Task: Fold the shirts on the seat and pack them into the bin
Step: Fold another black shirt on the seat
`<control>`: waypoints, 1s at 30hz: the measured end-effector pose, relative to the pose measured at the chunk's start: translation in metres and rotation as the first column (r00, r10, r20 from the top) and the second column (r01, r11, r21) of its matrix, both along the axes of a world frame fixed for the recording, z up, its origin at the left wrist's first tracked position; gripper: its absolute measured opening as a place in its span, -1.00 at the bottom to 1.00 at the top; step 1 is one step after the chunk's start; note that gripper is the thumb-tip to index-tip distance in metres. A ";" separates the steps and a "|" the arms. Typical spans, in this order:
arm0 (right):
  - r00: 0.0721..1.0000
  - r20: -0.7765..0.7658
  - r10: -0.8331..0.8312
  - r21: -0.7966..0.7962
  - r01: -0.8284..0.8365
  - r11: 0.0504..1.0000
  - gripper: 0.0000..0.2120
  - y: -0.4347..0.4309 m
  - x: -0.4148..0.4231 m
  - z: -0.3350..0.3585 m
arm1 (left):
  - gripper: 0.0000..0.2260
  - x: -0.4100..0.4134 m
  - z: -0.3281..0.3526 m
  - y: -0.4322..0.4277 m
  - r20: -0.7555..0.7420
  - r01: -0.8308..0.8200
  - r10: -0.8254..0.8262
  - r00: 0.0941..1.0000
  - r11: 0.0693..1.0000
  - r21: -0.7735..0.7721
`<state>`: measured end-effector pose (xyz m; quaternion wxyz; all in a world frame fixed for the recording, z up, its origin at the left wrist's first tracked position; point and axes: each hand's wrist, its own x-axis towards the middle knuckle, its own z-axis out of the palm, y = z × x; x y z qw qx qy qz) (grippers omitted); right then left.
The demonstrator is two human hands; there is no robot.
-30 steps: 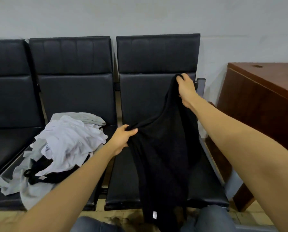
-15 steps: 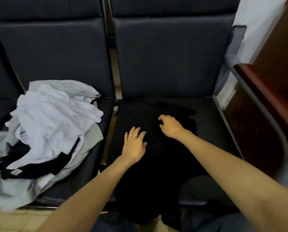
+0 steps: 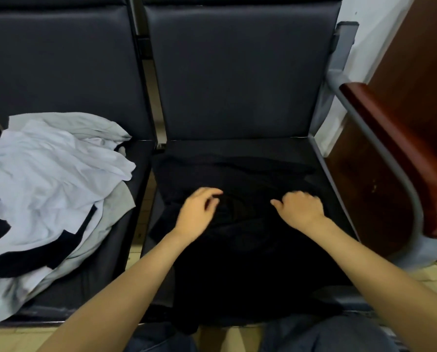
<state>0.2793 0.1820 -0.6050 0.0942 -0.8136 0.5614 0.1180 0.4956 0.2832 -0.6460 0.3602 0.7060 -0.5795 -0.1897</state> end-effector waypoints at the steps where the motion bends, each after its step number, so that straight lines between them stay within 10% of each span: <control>1: 0.997 0.074 0.038 -0.042 -0.035 0.999 -0.61 -0.002 0.005 0.000 | -0.74 0.008 -0.004 -0.002 0.167 -0.067 0.063 0.984 0.998 0.020; 7: 0.972 0.233 -0.009 -0.026 0.016 1.000 -0.63 -0.023 0.038 -0.020 | -0.50 0.009 -0.015 -0.014 0.386 -0.079 -0.144 0.911 0.858 0.507; 13: 0.982 0.117 -0.147 -0.021 0.151 0.988 -0.54 -0.072 0.034 -0.021 | -0.60 0.019 -0.009 -0.059 0.637 -0.253 -0.022 0.771 0.907 0.338; 24: 0.995 -0.094 0.023 -0.001 -0.024 1.000 -0.69 -0.139 0.012 -0.008 | -0.63 0.079 -0.015 -0.119 0.512 -0.335 0.155 0.845 0.899 0.282; 30: 0.974 0.123 -0.188 0.150 0.170 0.974 -0.74 -0.159 0.006 0.008 | -0.76 0.096 -0.009 -0.131 0.491 -0.349 0.210 0.846 0.914 0.209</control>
